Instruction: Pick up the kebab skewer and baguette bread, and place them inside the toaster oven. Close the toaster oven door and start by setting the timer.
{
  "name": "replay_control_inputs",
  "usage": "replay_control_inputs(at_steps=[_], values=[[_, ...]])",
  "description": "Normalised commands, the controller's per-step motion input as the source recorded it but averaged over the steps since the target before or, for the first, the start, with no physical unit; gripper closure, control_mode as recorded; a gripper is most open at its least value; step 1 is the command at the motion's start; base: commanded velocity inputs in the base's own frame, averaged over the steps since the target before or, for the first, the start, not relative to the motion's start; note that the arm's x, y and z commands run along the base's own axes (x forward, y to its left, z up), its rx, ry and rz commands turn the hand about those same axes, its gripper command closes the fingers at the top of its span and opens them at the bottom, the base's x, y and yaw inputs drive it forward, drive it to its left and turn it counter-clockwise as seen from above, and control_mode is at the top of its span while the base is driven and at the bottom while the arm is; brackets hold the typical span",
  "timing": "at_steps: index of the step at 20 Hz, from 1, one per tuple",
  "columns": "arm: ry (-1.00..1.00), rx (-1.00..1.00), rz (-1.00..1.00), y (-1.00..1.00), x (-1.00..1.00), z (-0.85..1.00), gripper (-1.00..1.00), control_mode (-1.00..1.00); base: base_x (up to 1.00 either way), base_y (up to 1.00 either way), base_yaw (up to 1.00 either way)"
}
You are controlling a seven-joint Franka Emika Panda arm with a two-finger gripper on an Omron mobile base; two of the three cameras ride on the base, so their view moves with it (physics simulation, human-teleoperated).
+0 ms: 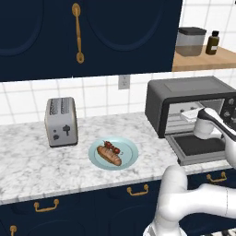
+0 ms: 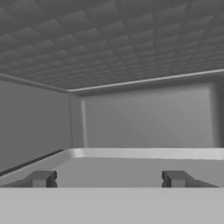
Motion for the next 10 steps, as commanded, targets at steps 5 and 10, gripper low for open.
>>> replay_control_inputs(at_steps=[5, 10], values=[[-0.08, -0.02, 0.0, -0.13, -0.02, 0.12, -1.0, -1.0, 0.0, 0.0, 0.0], [-0.04, -0.02, 0.0, -0.02, 0.04, 0.0, -1.0, -1.0, 0.0, 0.0, 0.0]])
